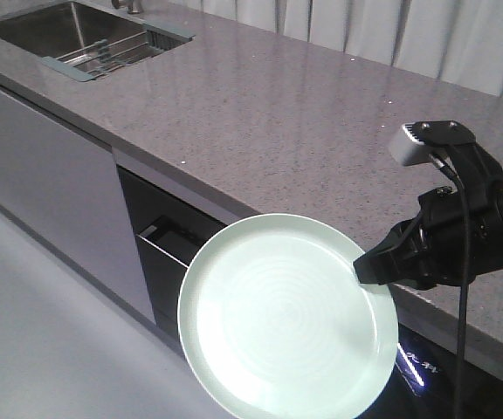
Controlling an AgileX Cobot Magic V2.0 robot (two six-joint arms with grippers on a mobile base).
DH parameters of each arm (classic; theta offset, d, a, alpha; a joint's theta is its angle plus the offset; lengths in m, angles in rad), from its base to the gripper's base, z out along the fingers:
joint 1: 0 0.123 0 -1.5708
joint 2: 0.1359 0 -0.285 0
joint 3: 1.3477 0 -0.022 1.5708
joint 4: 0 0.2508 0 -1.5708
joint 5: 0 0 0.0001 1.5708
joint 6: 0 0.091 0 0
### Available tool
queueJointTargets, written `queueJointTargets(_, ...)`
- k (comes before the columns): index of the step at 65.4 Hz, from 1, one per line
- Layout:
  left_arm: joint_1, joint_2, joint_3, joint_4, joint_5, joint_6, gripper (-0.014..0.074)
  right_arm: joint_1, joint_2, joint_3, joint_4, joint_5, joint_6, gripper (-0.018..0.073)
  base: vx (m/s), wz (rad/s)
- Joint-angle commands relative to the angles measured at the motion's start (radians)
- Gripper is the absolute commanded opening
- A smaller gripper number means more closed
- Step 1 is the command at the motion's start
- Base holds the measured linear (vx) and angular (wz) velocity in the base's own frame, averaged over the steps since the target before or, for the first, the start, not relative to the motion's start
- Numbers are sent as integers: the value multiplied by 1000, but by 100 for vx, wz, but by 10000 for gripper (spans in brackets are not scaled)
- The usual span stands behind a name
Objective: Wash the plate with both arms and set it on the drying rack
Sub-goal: 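Drive the base away from the counter holding the plate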
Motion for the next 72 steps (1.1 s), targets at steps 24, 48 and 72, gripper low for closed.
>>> queueJointTargets(24, -3, -15, -21, -2, -78, -9, -6, -3, -27, -24, 46, -25, -4, -1, -9, 37)
queueJointTargets(48, -3, -15, -21, -2, -78, -9, -6, -3, -27, -24, 46, -25, -4, -1, -8, 47)
queueJointTargets(72, -3, -15, -21, -2, -78, -9, -6, -3, -27, -24, 46, -24, -4, -1, -5, 47)
